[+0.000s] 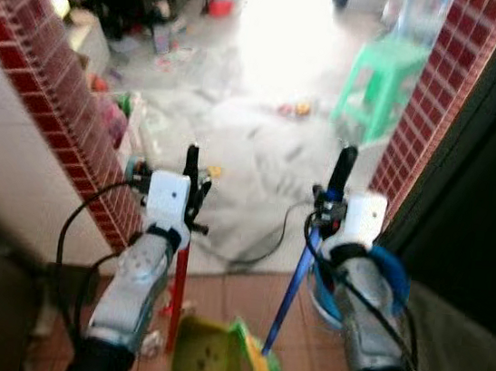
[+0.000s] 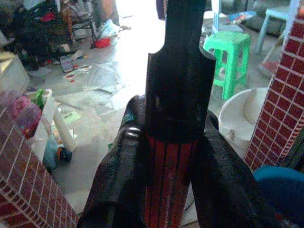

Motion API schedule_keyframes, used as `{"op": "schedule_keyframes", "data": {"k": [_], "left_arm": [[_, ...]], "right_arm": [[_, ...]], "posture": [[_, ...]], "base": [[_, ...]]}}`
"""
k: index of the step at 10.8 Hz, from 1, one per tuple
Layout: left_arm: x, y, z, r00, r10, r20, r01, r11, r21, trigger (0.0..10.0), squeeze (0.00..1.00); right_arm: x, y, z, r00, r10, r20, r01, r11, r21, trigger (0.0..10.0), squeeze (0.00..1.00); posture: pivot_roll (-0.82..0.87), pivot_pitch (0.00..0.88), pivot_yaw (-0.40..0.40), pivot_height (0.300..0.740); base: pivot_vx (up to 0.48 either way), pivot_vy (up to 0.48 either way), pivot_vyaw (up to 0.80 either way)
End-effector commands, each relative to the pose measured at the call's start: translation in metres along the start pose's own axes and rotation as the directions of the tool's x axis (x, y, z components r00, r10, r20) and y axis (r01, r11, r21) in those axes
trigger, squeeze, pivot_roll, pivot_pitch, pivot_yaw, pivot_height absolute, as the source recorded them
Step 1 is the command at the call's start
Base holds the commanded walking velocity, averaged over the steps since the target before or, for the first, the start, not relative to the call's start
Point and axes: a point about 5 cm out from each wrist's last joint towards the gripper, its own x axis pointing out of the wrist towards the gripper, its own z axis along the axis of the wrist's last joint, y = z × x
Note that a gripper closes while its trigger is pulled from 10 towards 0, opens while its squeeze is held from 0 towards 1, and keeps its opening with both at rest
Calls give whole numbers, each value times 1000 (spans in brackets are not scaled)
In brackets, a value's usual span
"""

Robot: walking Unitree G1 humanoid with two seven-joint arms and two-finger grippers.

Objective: Sweep floor

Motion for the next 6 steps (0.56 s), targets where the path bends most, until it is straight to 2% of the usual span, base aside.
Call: {"op": "schedule_keyframes", "data": {"k": [1, 2, 3, 4, 6], "left_arm": [[3, 2, 15, 996, 1, 93, 1, 1000, -23, 10000, 0], [-3, 14, 9, 991, 66, 117, -66, 998, -8, 10000, 0], [-11, 30, -2, 980, 171, 97, -169, 985, -38, 10000, 0], [-19, 38, -14, 969, 237, 66, -233, 970, -69, 10000, 0], [-18, 36, -21, 975, 213, 56, -210, 976, -59, 10000, 0]], "right_arm": [[8, 8, 7, 999, 24, 26, -24, 1000, -7, 10000, 0], [10, 6, 9, 999, 12, 40, -10, 998, -61, 10000, 0], [11, -3, 10, 999, -24, 46, 30, 989, -144, 10000, 0], [13, -16, 11, 996, -72, 48, 80, 981, -179, 10000, 0], [15, -25, 13, 995, -88, 46, 96, 974, -205, 10000, 0]], "posture": [[-126, 0, 60, 740], [-115, 0, 47, 740], [-104, 0, 34, 740], [-98, 0, 21, 740], [-77, 0, -52, 740]], "base": [[0, 0, 0], [0, 0, 0], [0, 0, 0], [0, 0, 0], [0, 0, 0]]}}
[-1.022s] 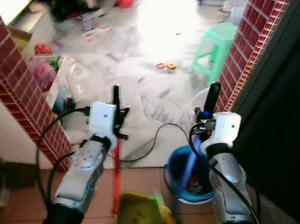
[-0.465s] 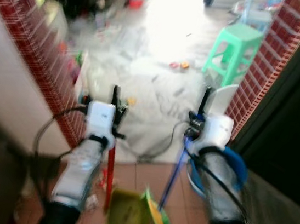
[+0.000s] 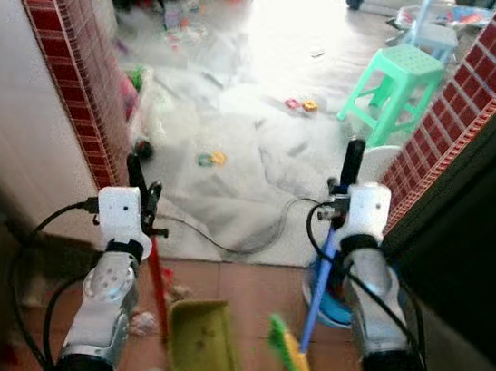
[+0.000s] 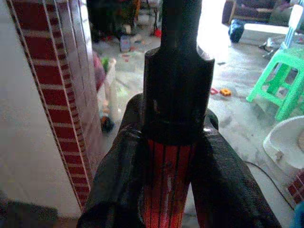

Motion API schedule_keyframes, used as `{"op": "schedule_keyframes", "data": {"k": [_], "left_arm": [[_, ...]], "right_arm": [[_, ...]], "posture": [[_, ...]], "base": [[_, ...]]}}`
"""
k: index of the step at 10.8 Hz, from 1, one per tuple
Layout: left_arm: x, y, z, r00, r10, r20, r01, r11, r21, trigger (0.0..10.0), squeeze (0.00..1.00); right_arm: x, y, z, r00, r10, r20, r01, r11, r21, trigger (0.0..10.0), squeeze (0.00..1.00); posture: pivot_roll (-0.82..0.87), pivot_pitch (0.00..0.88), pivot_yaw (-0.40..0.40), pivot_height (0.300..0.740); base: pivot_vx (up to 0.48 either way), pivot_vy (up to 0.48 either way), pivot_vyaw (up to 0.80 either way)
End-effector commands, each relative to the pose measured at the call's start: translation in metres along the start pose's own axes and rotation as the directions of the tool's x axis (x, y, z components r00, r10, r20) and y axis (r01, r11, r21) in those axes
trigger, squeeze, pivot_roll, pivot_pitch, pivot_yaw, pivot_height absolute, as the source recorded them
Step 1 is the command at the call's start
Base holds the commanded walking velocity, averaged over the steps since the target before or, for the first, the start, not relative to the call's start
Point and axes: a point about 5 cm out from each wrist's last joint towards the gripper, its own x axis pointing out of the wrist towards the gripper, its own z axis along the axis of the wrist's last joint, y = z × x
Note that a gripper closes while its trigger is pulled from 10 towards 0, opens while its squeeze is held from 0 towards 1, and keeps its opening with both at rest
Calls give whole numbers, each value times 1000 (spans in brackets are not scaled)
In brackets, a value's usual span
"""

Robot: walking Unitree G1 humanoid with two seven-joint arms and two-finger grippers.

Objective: Sweep floor

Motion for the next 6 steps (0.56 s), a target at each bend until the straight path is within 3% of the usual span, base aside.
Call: {"op": "schedule_keyframes", "data": {"k": [1, 3, 6], "left_arm": [[6, -5, 12, 998, -3, 56, 3, 1000, -12, 10000, 0], [4, -6, 9, 999, -19, 46, 20, 1000, -3, 10000, 0], [3, 3, 9, 999, -34, 31, 34, 999, -18, 10000, 0]], "right_arm": [[3, 0, 9, 999, 22, 33, -21, 999, -45, 10000, 0], [1, 0, 6, 999, 41, 17, -39, 997, -71, 10000, 0], [0, 9, -3, 999, 1, 41, 1, 999, -37, 10000, 0]], "posture": [[-84, 0, -71, 740], [-84, 0, -55, 740], [-126, 0, 106, 740]], "base": [[0, 0, 0], [0, 0, 0], [0, 0, 0]]}}
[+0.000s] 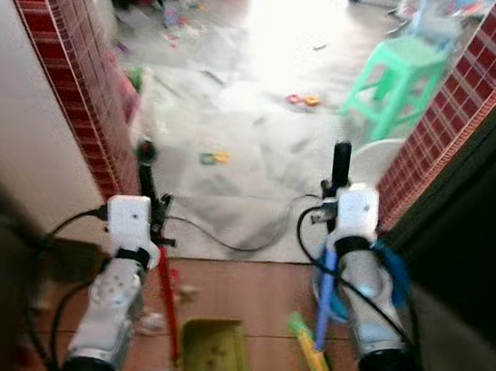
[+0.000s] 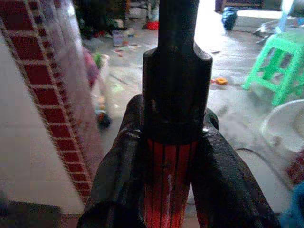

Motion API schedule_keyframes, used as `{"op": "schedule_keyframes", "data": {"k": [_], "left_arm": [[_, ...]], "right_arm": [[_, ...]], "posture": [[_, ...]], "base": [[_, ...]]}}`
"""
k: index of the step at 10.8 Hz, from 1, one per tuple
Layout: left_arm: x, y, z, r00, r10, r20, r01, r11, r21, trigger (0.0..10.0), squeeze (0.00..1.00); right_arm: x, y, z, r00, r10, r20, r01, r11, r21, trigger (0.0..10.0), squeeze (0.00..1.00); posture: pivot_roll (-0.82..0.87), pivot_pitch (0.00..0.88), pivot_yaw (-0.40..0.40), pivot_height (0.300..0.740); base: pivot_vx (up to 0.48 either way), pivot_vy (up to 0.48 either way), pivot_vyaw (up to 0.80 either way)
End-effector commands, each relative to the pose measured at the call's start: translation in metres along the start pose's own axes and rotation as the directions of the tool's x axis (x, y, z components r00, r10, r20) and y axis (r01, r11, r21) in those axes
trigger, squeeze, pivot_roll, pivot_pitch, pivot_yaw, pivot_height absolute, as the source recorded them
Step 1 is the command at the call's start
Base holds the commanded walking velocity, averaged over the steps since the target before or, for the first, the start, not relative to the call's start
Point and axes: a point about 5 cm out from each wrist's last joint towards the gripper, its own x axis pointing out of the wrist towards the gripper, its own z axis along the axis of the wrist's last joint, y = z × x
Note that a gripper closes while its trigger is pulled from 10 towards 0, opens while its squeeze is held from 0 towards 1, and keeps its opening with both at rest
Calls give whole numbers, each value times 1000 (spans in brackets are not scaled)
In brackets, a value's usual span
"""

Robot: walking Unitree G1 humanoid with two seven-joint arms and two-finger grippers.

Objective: Sweep floor

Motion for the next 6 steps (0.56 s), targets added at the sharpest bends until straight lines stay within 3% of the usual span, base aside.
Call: {"op": "schedule_keyframes", "data": {"k": [1, 3, 6], "left_arm": [[9, 6, 12, 998, 37, 41, -36, 999, -34, 10000, 0], [8, -2, 15, 996, 1, 87, -1, 1000, -3, 10000, 0], [2, -11, 9, 998, -16, 68, 18, 999, -40, 10000, 0]], "right_arm": [[5, 0, 4, 999, -36, 18, 35, 999, 38, 10000, 0], [4, 8, 5, 1000, -5, 28, 4, 999, 45, 10000, 0], [8, 4, 9, 998, 16, 58, -18, 999, 34, 10000, 0]], "posture": [[-128, 0, 113, 740], [-126, 0, 96, 740], [-121, 0, 78, 740]], "base": [[0, 0, 0], [0, 0, 0], [0, 0, 0]]}}
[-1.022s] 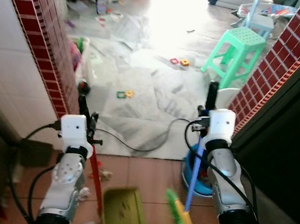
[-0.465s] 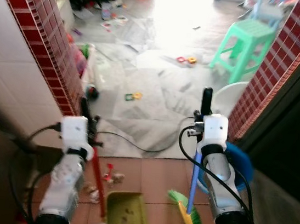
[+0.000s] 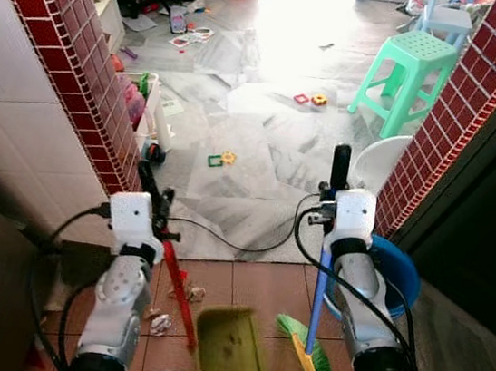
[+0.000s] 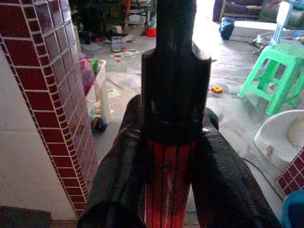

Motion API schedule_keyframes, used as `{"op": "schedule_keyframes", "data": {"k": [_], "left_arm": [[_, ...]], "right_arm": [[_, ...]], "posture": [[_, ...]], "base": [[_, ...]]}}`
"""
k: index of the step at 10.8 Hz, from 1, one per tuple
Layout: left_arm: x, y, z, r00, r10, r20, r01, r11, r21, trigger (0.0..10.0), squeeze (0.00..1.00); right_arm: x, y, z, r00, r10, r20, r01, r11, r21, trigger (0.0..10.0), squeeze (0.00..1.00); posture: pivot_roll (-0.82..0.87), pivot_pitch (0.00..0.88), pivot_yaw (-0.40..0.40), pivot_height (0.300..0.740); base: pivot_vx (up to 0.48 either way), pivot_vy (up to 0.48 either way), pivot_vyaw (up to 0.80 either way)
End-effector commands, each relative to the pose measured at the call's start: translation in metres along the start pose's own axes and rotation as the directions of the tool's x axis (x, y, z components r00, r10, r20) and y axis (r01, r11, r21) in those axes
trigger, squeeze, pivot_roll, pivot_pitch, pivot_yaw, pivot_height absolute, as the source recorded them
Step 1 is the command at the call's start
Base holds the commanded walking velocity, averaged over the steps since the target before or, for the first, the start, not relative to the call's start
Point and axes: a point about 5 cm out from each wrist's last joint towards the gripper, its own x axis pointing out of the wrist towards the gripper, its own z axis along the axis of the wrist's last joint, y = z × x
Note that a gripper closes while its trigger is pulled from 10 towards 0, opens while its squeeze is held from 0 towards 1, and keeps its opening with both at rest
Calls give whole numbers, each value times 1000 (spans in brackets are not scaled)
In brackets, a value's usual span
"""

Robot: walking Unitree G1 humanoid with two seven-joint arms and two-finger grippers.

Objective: Sweep floor

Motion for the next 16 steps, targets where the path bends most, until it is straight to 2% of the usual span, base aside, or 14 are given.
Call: {"op": "schedule_keyframes", "data": {"k": [1, 4, 5, 6, 9, 10, 11, 13, 15, 16], "left_arm": [[3, 0, 10, 999, -9, 44, 9, 1000, 12, 10000, 0], [15, -12, 25, 995, -37, 92, 35, 999, 30, 10000, 0], [16, -16, 30, 993, -42, 107, 38, 999, 33, 10000, 0], [10, -17, 28, 994, -38, 106, 36, 999, 22, 10000, 0], [3, -9, 15, 997, -31, 65, 29, 999, 27, 10000, 0], [4, -7, 15, 998, -11, 68, 10, 1000, 27, 10000, 0], [4, -7, 15, 997, 2, 73, -3, 1000, 18, 10000, 0], [1, -6, 15, 997, 13, 79, -14, 1000, 7, 10000, 0], [-1, -2, 15, 997, 17, 81, -19, 999, 29, 10000, 0], [-3, -3, 16, 997, -6, 75, 4, 1000, 28, 10000, 0]], "right_arm": [[6, 3, 9, 999, 18, 44, -18, 1000, -1, 10000, 0], [13, 8, 22, 996, 34, 83, -36, 999, 17, 10000, 0], [14, 6, 25, 995, 33, 91, -34, 999, 14, 10000, 0], [11, 5, 26, 995, 35, 94, -35, 999, 4, 10000, 0], [2, 3, 22, 994, 57, 88, -53, 998, -43, 10000, 0], [3, 0, 19, 996, 64, 66, -61, 997, -43, 10000, 0], [6, 4, 20, 993, 105, 60, -102, 993, -50, 10000, 0], [13, 11, 23, 986, 151, 64, -148, 988, -53, 10000, 0], [14, 13, 24, 986, 152, 68, -149, 988, -47, 10000, 0], [9, 12, 19, 990, 131, 57, -130, 991, -28, 10000, 0]], "posture": [[-114, 0, 74, 740], [-108, 0, 67, 740], [-84, 0, 67, 740], [-107, 0, 54, 740], [-112, 0, 36, 740], [-95, 0, 3, 740], [-74, 0, -37, 740], [-50, 0, -65, 740], [-49, 0, -44, 740], [-56, 0, -23, 740]], "base": [[0, 0, 800], [0, 0, 679], [0, 0, 0], [0, 0, 0], [0, 0, 0], [0, 0, 0], [0, 0, 0], [0, 0, 0], [0, 0, 0], [0, 0, 0]]}}
